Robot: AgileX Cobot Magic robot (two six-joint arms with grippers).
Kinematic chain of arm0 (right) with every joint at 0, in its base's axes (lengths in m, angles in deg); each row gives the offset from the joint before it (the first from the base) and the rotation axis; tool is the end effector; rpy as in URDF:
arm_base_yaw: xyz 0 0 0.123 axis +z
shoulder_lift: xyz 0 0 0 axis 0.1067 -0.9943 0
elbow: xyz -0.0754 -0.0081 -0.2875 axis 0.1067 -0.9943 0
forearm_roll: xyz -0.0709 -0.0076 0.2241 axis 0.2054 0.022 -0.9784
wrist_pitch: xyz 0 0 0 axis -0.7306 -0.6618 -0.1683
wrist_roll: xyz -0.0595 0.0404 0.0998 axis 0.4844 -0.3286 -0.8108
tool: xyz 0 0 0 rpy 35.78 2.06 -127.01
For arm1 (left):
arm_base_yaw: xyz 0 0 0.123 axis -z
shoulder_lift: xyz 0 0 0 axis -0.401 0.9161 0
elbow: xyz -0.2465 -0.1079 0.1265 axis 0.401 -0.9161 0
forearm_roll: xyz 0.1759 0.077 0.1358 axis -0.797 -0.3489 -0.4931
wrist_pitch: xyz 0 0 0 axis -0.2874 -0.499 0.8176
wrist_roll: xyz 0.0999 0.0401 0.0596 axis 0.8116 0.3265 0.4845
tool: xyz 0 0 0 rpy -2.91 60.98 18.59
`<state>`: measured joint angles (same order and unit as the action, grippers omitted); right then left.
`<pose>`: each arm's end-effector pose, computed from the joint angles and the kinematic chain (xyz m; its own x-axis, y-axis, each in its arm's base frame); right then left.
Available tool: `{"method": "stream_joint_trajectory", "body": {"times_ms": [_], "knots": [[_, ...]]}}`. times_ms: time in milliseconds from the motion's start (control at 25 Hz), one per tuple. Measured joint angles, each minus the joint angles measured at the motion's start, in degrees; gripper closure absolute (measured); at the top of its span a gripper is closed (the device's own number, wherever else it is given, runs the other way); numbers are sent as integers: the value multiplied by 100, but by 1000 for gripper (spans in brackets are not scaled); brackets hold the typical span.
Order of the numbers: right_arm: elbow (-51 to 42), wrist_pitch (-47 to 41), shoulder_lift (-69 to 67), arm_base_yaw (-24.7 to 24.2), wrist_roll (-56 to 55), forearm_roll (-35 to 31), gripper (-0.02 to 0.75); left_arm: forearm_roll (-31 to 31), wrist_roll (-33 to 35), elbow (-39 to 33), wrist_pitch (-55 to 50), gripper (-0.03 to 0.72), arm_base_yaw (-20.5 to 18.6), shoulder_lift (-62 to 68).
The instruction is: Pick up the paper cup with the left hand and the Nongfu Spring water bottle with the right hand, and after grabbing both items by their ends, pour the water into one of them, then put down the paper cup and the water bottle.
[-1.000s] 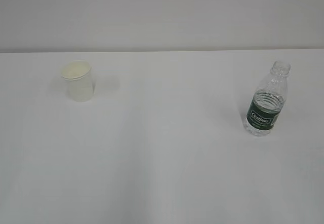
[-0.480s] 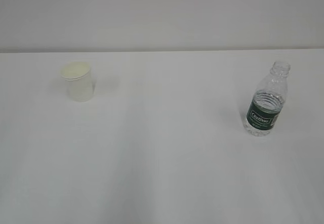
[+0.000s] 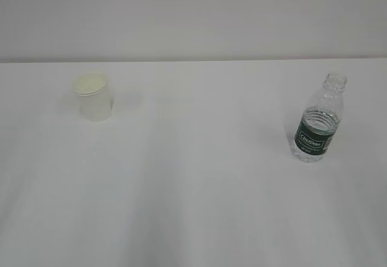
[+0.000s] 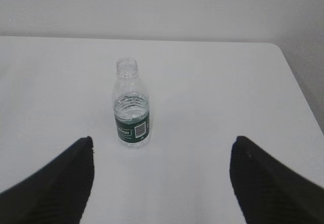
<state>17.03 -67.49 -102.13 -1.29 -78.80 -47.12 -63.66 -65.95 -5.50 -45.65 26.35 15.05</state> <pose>0.0657 -0.0046 0.3002 -0.3840 -0.0976 -0.9182 -0.0330 0.9952 -0.0920 0.0964 -0.0146 0.2991 -0.6208 -0.0179 -0.7838 0.0816 0.9928 -0.0873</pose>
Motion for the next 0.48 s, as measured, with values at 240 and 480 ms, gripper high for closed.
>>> {"method": "stream_joint_trajectory", "body": {"times_ms": [240, 480], "knots": [[0, 499, -594, 0, 0, 0, 108, 70, 34, 0, 677, 96, 0, 571], [0, 902, -1204, 0, 0, -58, 108, 105, 72, 0, 1124, 98, 0, 1119]]}}
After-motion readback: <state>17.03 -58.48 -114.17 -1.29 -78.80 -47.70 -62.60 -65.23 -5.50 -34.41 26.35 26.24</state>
